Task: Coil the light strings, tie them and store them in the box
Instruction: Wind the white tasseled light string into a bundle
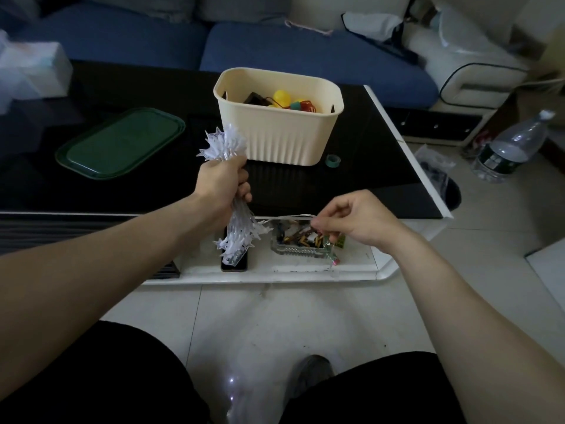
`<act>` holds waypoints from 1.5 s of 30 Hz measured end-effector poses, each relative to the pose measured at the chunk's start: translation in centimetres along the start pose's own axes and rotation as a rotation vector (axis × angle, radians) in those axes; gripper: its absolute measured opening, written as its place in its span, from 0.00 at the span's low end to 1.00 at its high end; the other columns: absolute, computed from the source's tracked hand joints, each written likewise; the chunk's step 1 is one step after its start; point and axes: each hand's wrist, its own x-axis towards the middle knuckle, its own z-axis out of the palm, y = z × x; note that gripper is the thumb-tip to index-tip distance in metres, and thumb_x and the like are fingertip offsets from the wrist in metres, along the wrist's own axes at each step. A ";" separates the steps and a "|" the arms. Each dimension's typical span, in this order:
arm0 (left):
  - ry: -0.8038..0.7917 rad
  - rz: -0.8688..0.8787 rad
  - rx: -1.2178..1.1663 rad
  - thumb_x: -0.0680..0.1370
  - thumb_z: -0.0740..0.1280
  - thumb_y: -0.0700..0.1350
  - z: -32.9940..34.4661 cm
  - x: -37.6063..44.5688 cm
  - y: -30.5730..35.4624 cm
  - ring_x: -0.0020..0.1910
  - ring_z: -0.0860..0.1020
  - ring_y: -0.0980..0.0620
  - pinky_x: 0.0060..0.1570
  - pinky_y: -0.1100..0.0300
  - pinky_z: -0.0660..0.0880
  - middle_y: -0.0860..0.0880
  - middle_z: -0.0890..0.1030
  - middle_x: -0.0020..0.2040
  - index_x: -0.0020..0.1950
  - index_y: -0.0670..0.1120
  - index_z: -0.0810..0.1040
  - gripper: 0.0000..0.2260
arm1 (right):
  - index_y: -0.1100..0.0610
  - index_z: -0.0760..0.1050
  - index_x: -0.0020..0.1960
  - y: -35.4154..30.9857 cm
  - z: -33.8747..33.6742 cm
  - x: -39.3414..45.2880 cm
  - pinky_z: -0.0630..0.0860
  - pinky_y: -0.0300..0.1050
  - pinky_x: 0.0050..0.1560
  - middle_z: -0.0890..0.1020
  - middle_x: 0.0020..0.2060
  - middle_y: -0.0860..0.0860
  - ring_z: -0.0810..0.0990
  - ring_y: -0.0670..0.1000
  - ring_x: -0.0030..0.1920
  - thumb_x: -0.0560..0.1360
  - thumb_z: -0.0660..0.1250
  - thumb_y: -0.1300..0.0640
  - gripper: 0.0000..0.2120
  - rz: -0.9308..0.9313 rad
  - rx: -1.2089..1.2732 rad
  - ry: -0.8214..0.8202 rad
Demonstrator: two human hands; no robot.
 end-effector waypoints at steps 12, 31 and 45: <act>-0.160 -0.114 0.180 0.84 0.58 0.41 1.4 -1.1 -1.5 0.31 0.81 0.47 0.33 0.54 0.81 0.43 0.80 0.34 0.51 0.34 0.75 0.11 | 0.53 0.86 0.48 -1.7 3.2 0.8 0.82 0.53 0.46 0.87 0.43 0.56 0.81 0.52 0.38 0.76 0.73 0.60 0.05 -0.116 -0.013 -0.035; -0.366 -0.081 0.577 0.81 0.62 0.40 1.5 -2.5 -2.0 0.20 0.64 0.52 0.25 0.61 0.61 0.47 0.74 0.24 0.40 0.42 0.72 0.09 | 0.58 0.77 0.48 -1.5 3.4 0.7 0.83 0.45 0.48 0.85 0.45 0.59 0.83 0.49 0.40 0.63 0.83 0.66 0.19 -0.002 0.104 -0.103; -0.418 -0.104 0.373 0.82 0.61 0.46 1.4 -2.3 -1.9 0.27 0.67 0.51 0.29 0.60 0.64 0.48 0.71 0.30 0.47 0.43 0.75 0.09 | 0.61 0.82 0.51 -2.3 3.3 0.4 0.83 0.41 0.41 0.87 0.40 0.56 0.87 0.51 0.37 0.71 0.75 0.66 0.09 -0.003 0.614 0.159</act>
